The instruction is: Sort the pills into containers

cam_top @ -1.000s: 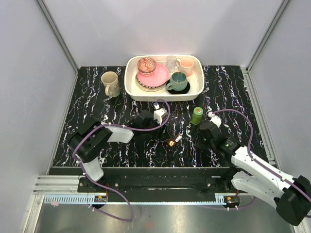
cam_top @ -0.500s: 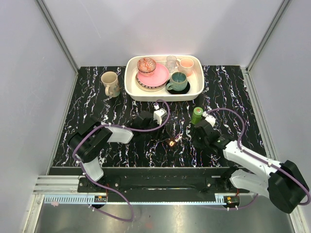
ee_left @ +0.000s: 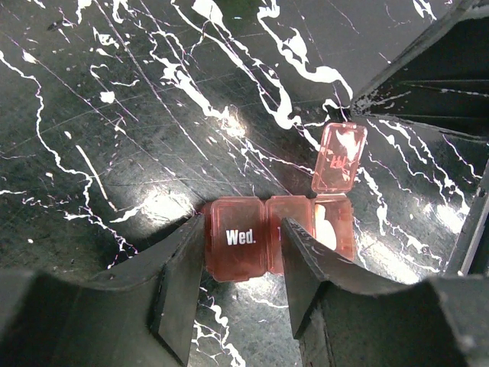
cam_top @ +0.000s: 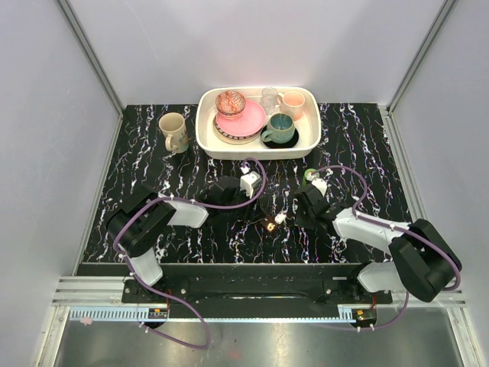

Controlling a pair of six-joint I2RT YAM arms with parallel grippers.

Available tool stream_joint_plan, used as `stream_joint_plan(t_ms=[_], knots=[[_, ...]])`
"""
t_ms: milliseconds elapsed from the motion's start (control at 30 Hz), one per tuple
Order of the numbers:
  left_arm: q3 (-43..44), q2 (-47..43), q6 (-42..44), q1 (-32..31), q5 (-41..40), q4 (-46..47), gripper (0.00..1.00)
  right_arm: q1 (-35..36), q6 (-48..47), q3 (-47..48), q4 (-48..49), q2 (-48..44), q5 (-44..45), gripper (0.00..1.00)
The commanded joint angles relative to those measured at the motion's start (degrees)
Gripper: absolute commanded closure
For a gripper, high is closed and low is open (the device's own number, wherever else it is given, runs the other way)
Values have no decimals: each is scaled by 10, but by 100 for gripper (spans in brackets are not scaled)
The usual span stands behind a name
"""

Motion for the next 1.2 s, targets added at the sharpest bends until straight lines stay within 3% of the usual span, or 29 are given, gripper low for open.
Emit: stream_joint_plan(t_ms=[0, 200, 667, 933, 1167], knots=[[-23, -3, 19, -5, -2, -40, 53, -8, -20, 28, 42, 19, 0, 94], [-24, -3, 20, -6, -1, -39, 53, -14, -42, 29, 74, 31, -24, 95], [-17, 4, 17, -12, -3, -41, 54, -16, -128, 11, 193, 2, -215, 96], [-15, 8, 15, -15, -5, -41, 54, -15, -147, 14, 196, 15, -317, 99], [-18, 7, 15, -15, -10, -42, 54, -15, -159, 46, 149, 54, -324, 100]])
